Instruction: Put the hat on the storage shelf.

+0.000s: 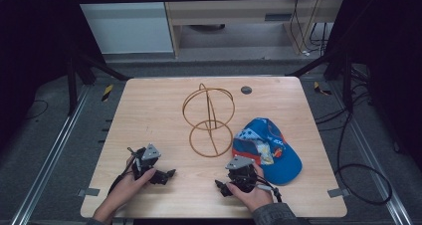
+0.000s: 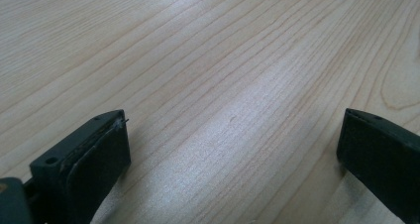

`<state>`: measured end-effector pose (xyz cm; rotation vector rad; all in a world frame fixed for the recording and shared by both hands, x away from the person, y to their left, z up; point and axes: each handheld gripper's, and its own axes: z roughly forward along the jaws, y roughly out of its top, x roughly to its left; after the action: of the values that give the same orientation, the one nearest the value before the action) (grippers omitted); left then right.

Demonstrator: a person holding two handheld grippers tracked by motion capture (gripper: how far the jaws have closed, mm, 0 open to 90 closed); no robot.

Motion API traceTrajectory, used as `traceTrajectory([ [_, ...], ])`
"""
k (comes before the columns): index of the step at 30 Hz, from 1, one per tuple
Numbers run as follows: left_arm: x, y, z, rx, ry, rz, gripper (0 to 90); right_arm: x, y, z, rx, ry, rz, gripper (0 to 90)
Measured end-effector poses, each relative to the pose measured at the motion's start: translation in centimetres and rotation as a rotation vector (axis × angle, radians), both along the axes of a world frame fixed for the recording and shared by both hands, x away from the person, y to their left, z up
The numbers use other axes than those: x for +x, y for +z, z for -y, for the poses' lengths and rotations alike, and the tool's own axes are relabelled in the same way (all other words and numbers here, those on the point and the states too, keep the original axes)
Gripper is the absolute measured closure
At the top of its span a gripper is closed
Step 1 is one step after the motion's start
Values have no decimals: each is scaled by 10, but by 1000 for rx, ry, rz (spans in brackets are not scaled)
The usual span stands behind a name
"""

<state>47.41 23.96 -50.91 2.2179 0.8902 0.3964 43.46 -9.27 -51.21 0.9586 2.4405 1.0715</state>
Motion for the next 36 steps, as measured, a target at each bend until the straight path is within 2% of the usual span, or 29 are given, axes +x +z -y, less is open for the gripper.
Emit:
traceTrajectory([
  [10, 0, 0, 0, -1, 2, 2, 0, 1, 0, -1, 3, -9, 0, 99],
  [14, 0, 0, 0, 1, 0, 0, 0, -1, 3, -1, -3, -33, -9, 149],
  [16, 0, 0, 0, 1, 0, 1, 0, -6, 14, 1, 8, -24, 0, 156],
  [18, 0, 0, 0, 0, 1, 1, 0, -10, 24, 4, -3, -18, 24, 161],
  [22, 0, 0, 0, 1, 1, 1, 0, -17, 46, 17, 1, -21, 64, 184],
  [23, 0, 0, 0, 1, 1, 1, 0, -17, 46, 17, 1, -21, 64, 184],
  [24, 0, 0, 0, 4, 0, 0, 0, -17, 56, 30, -9, -35, 82, 187],
  [27, -1, 0, -1, 7, -1, 0, 0, -17, 63, 40, -21, -52, 94, 187],
  [28, -1, 0, -1, 7, -1, 0, 0, -15, 68, 52, -33, -79, 98, 186],
  [32, -1, 0, -1, 7, -1, 0, 0, -13, 72, 67, -37, -114, 89, 183],
  [33, -1, 0, -1, 7, -1, 0, 0, -11, 73, 75, -38, -137, 68, 160],
  [36, -1, 0, -1, 7, -1, 0, 0, -6, 74, 85, -59, -147, 37, 135],
])
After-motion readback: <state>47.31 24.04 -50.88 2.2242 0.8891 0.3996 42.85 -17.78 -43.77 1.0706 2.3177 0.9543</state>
